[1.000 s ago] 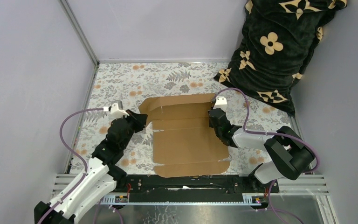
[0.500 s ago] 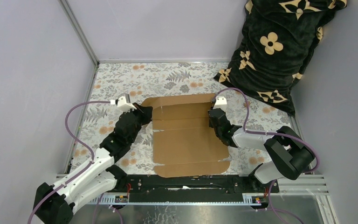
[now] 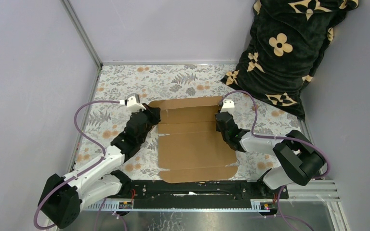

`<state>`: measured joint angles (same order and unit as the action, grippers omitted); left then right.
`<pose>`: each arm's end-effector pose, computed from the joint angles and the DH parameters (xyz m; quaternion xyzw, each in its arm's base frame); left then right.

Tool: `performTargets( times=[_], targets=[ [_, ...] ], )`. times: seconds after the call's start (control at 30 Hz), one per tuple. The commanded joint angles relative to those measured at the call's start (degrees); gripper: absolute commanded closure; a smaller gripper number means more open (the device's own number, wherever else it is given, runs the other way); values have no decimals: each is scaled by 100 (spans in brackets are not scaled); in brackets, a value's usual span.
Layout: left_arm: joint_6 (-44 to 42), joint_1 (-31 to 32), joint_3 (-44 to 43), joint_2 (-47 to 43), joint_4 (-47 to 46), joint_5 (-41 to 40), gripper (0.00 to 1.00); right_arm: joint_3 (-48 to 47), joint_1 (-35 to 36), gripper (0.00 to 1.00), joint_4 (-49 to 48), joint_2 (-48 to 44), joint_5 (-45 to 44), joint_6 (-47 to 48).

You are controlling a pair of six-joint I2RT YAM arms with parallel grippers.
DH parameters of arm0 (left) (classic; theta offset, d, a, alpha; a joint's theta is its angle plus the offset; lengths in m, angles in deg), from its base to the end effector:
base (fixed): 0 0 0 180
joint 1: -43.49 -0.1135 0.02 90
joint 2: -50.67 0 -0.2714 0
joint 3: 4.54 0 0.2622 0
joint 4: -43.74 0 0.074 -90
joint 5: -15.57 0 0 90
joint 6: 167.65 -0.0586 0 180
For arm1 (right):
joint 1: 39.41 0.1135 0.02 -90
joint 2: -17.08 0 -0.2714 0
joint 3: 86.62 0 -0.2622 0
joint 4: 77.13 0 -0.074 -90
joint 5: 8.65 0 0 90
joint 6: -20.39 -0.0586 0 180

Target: Fold the paper box

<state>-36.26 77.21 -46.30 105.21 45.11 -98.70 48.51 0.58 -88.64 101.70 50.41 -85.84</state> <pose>0.2145 -0.1142 0.2454 -0.1805 0.7608 -0.2348 0.5774 0.2535 0.1733 0.1572 -0.0363 0.8376 0.0311 0.5442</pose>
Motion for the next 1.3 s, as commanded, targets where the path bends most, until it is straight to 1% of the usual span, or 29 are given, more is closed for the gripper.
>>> performTargets(
  times=[0.0,0.27,0.53,0.67,0.8,1.27],
  targets=[
    [-61,21,-46,165,-635,-182,90,93,62,95,268,-42,-18,40],
    [95,21,-50,652,-1020,-69,91,163,62,95,241,-124,-4,41],
    [295,21,130,753,-1420,-33,91,218,66,95,210,-198,13,47],
    [453,21,265,819,-1809,60,91,230,65,95,206,-217,36,47],
    [578,21,281,965,-1948,147,91,223,73,95,214,-259,35,54],
    [1099,21,630,1035,-2635,382,91,240,141,95,214,-313,44,41]
  ],
)
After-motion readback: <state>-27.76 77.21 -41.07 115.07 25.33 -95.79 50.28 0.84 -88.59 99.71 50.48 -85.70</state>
